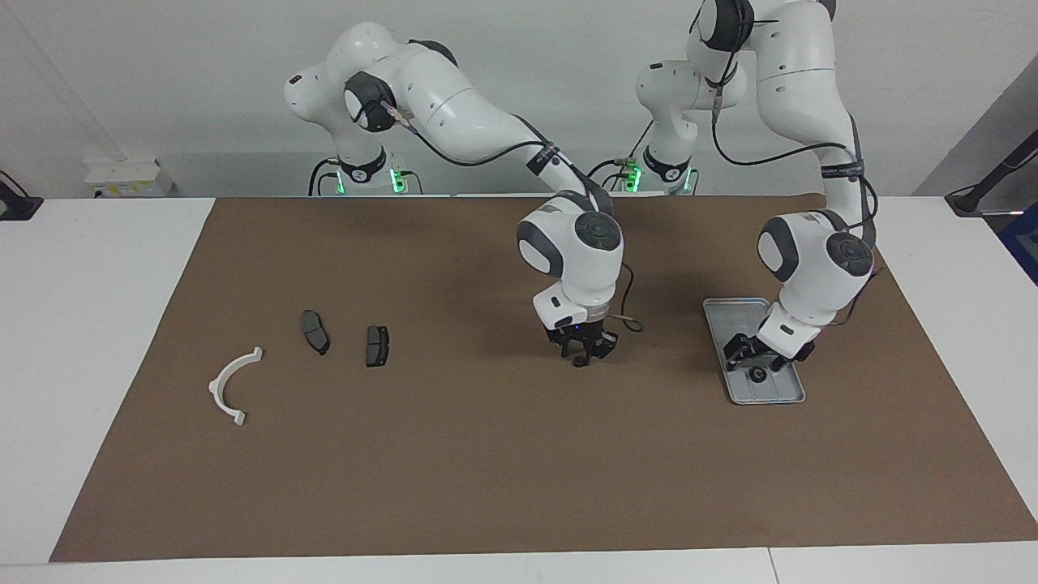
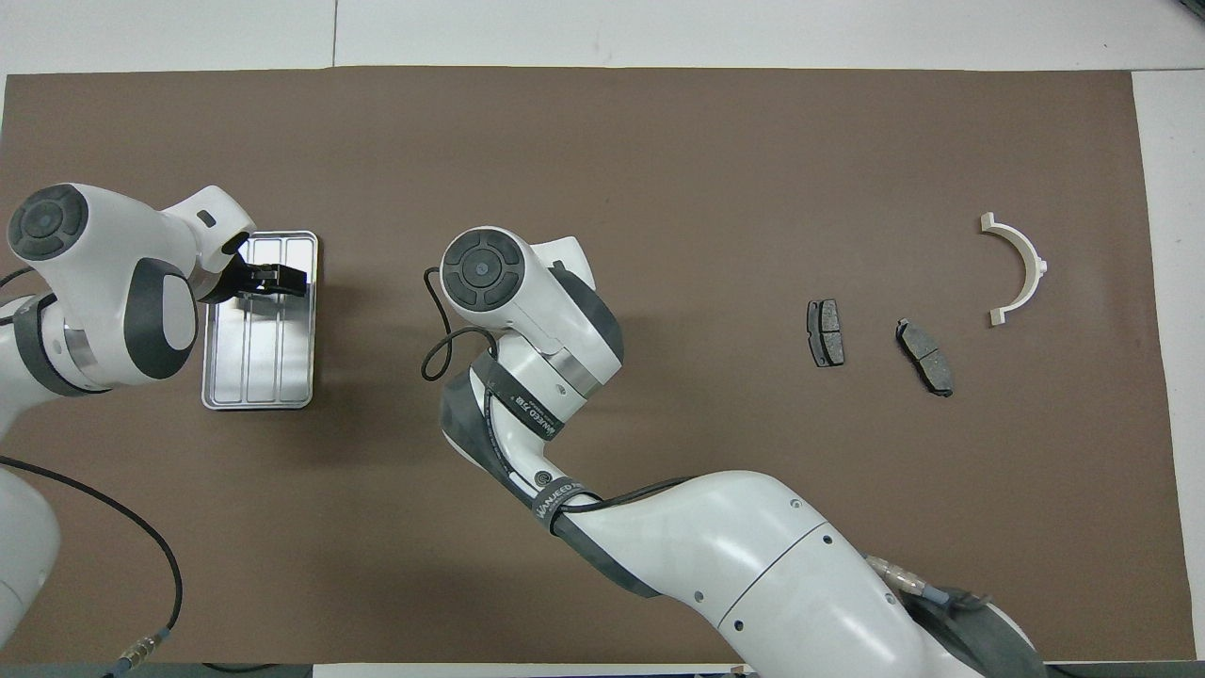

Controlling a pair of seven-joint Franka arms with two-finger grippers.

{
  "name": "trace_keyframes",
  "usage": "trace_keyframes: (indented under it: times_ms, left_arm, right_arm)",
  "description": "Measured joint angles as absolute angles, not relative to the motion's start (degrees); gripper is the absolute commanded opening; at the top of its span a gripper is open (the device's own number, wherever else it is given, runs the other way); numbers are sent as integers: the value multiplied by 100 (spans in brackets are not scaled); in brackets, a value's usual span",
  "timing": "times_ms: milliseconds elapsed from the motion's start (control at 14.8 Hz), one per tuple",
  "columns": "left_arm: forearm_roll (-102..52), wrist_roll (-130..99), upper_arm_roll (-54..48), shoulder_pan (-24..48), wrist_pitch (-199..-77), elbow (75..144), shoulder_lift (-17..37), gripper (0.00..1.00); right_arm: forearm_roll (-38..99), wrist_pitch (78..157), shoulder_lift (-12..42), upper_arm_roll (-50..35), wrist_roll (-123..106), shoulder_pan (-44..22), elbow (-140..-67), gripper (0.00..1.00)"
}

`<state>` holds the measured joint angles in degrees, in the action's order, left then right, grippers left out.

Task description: Place bearing gear from tray to pile

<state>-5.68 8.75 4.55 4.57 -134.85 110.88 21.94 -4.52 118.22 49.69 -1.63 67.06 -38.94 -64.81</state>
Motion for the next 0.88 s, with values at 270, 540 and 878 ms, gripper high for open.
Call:
trace_keyframes:
  times_ms: [270,540,878]
  left_arm:
    - [-568,873,455,453,-13284,10942,2220,100]
    - [-568,873,455,449,-13280,10895,2286,100]
    - [-568,873,453,449,-13285,10857,2300,100]
  right_arm:
    - [-452,11823,4970,-162,6709,-3893,-6468,0]
    - [-451,11823,4970,-163,6711,-3892,-6468,0]
    - [-452,11824,4971,-144,6711,-3871,-6464,0]
